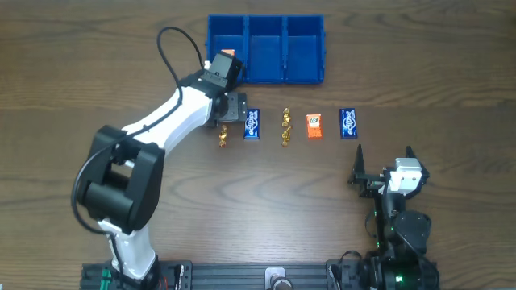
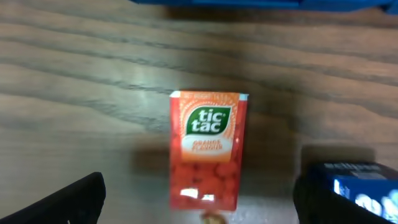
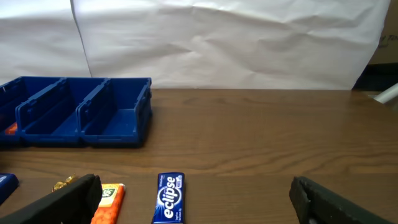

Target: Sort Candies Into Trays

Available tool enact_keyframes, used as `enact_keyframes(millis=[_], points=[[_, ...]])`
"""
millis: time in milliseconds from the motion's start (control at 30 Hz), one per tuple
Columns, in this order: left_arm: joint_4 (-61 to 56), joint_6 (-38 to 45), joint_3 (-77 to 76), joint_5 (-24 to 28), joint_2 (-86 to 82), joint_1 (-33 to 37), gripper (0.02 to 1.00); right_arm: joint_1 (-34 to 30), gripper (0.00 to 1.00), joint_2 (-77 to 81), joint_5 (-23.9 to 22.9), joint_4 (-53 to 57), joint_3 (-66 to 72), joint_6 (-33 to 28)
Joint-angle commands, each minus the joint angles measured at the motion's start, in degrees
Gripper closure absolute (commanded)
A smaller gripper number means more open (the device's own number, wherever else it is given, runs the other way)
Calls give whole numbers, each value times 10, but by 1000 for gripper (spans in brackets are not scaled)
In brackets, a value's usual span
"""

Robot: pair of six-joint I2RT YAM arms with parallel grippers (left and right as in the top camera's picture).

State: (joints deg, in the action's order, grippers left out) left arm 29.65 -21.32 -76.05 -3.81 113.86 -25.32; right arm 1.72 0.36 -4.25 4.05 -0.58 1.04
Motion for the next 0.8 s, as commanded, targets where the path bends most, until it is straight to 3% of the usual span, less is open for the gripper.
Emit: enact_keyframes(millis=[33,133,267,400,567,733,800], points=[[-8,1,-6,13,25,3,58,2,1,-2,1,3,1,6],[-8,2,-6,13,30,6,69,2,3,-2,1,2,1,6],[-8,6,-6,13,30,7,169,2,1,-2,1,3,1,6],[-15,14,-6,20,39,10,207,2,1,-2,1,3,1,6],[-16,14,-6,20,40,11,375,2,1,-2,1,2,1,6],[-17,14,-7,23,40,11,606,2,1,-2,1,3,1,6],[-16,14,-11,26,40,11,647,2,1,-2,1,2,1,6]])
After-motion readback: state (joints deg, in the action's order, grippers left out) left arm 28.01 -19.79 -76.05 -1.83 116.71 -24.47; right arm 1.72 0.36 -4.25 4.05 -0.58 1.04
